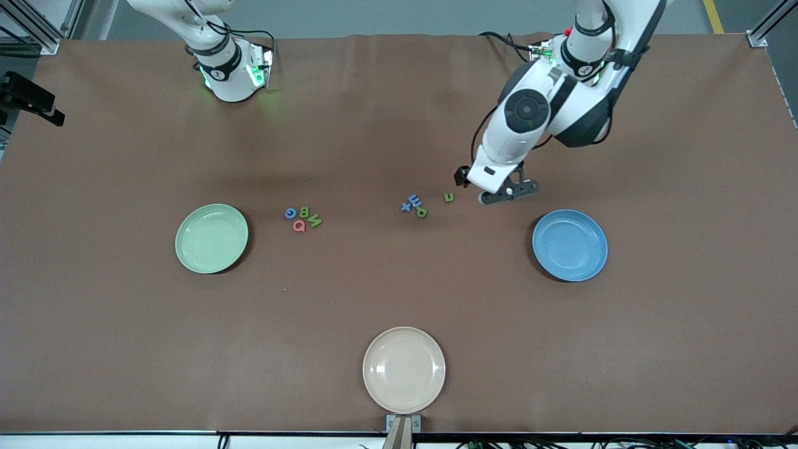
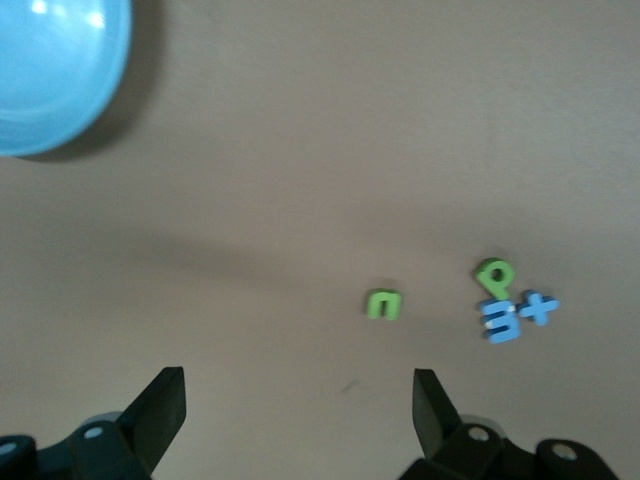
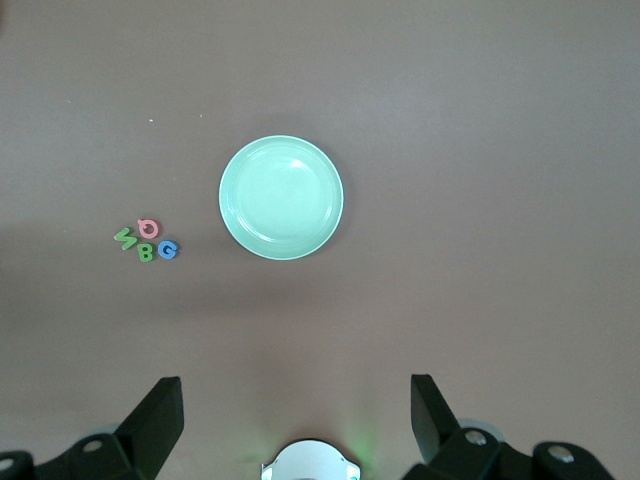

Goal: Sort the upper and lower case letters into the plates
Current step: 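Pinch the green n and pink o with the left and right grippers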

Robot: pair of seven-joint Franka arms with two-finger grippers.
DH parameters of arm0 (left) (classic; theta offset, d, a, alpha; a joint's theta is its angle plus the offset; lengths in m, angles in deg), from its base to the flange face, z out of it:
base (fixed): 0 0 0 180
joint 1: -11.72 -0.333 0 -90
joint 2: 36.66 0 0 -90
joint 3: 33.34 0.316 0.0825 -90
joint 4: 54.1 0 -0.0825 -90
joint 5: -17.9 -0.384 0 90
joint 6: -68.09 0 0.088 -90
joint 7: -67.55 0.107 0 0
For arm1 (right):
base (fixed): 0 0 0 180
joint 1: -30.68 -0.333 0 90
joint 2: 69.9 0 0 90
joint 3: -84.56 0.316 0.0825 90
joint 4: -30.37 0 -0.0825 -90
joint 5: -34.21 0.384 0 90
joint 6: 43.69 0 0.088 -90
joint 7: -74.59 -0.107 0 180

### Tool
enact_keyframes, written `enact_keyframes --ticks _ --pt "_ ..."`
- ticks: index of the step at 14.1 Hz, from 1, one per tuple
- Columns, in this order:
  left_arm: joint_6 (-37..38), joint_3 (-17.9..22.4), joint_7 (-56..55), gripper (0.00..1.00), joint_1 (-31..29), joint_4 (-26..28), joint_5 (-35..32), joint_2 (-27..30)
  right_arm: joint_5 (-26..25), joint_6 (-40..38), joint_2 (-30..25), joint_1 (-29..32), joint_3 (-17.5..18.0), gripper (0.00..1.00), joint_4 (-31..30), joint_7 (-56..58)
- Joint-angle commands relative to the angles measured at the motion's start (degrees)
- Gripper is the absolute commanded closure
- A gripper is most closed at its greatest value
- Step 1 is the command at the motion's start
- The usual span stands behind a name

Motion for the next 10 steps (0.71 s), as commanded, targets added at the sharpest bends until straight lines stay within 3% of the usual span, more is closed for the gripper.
enact_keyframes --ticks 1,6,8,10 --pt "-5.9 0.3 -5.6 0.00 3.0 1.4 -2.9 -3.0 0.9 0.9 7.5 0.7 0.0 0.00 1.0 -0.2" --pt "-15.0 0.4 -12.2 0.00 4.4 1.1 -9.9 -11.0 0.4 7.6 18.4 -0.1 0.1 0.00 2.7 0.1" --pt "-17.5 0.3 -12.9 0.00 4.6 0.7 -13.1 -13.3 1.5 12.9 18.6 -1.5 0.2 0.00 0.1 -2.7" --pt "-19.1 0.3 -13.3 0.00 4.8 0.6 -13.8 -14.3 4.4 17.3 19.0 -3.6 0.3 0.00 -3.1 -14.2"
